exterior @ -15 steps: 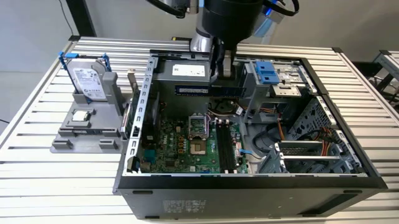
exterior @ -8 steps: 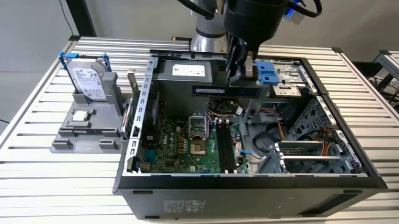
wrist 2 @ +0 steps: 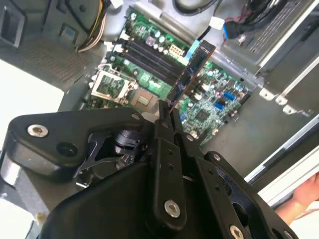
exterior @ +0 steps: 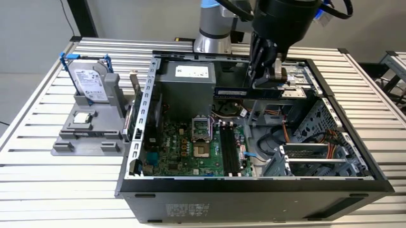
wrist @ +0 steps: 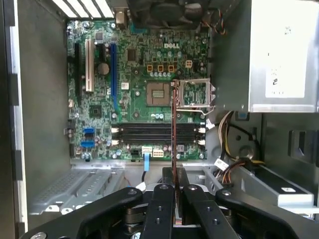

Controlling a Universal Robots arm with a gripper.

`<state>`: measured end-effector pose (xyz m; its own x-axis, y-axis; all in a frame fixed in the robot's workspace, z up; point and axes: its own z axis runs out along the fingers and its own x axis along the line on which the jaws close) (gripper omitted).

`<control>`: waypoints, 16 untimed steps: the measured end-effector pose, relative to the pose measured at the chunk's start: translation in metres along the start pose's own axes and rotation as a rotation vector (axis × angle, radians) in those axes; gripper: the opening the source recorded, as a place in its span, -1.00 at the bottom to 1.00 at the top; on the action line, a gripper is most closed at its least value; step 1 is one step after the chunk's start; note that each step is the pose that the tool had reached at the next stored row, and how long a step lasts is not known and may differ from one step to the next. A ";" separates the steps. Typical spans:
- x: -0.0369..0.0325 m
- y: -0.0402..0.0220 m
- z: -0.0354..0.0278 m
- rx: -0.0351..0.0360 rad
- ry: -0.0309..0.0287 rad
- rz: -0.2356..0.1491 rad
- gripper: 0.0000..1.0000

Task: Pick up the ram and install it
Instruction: 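Pick up the ram and move it above insertion slot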

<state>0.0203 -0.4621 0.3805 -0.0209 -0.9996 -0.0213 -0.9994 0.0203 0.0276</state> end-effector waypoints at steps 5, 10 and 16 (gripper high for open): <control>-0.0002 -0.0096 -0.0003 -0.0004 -0.0001 0.001 -1.00; -0.0002 -0.0096 -0.0003 -0.0003 -0.0001 0.004 -1.00; -0.0002 -0.0096 -0.0003 -0.0003 -0.0002 0.004 -1.00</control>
<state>0.0299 -0.4621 0.3805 -0.0246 -0.9995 -0.0214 -0.9993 0.0240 0.0279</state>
